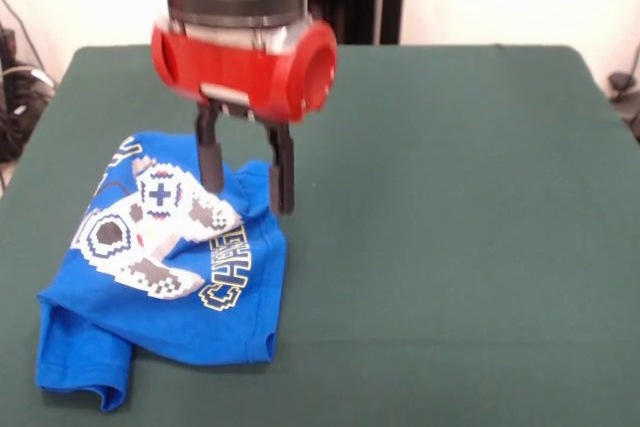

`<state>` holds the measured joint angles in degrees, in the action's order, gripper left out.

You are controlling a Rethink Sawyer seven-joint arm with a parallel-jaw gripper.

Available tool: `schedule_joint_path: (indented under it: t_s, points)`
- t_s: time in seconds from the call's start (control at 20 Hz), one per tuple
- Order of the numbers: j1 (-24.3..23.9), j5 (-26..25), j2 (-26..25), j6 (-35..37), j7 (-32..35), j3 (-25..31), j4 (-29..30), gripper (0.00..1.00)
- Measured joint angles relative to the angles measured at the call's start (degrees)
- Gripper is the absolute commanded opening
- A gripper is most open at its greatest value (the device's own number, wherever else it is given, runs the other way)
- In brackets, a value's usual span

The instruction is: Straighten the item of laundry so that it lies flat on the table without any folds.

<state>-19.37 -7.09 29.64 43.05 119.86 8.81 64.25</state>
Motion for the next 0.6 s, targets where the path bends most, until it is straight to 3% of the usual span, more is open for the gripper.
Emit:
schedule_joint_path:
  t_s: [0.6]
  points:
    - [0.0,0.01,-3.06,-1.51,0.0,0.17,-0.01,1.0]
